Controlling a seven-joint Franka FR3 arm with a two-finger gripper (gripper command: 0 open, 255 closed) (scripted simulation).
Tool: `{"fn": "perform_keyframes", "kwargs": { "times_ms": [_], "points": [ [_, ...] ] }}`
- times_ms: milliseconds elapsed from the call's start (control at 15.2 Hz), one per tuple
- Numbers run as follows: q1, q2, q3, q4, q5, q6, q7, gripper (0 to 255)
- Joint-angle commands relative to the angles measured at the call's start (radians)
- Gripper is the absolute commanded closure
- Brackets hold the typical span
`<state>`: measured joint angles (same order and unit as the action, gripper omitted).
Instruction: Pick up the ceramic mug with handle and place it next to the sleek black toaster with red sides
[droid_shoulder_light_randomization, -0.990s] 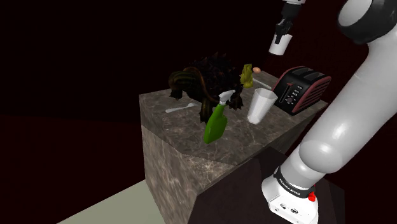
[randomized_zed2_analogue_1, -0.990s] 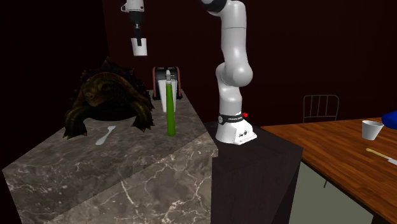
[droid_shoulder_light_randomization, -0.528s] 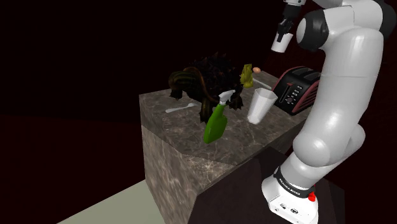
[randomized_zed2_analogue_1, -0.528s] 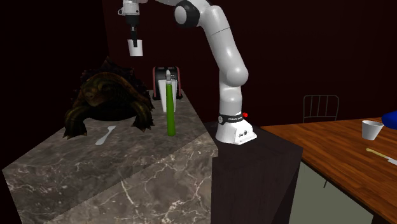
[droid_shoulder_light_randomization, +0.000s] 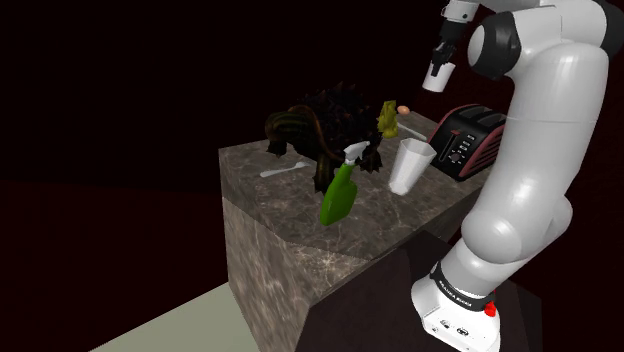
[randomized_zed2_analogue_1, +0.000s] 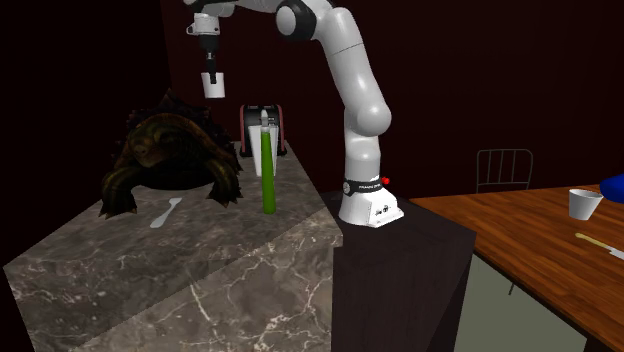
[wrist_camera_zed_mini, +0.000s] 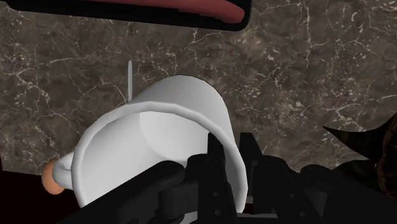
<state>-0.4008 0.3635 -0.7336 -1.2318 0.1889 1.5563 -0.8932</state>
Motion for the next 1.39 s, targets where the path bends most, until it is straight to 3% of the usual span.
{"fn": "perform_keyframes", "kwargs": {
  "times_ms": [0, 1320],
  "points": [
    [0.013, -0.01, 0.0, -0.042, -0.007, 0.033, 0.004, 255],
    [0.068, -0.043, 0.007, -0.358, -0.025, 0.319, 0.013, 255]
  ]
}}
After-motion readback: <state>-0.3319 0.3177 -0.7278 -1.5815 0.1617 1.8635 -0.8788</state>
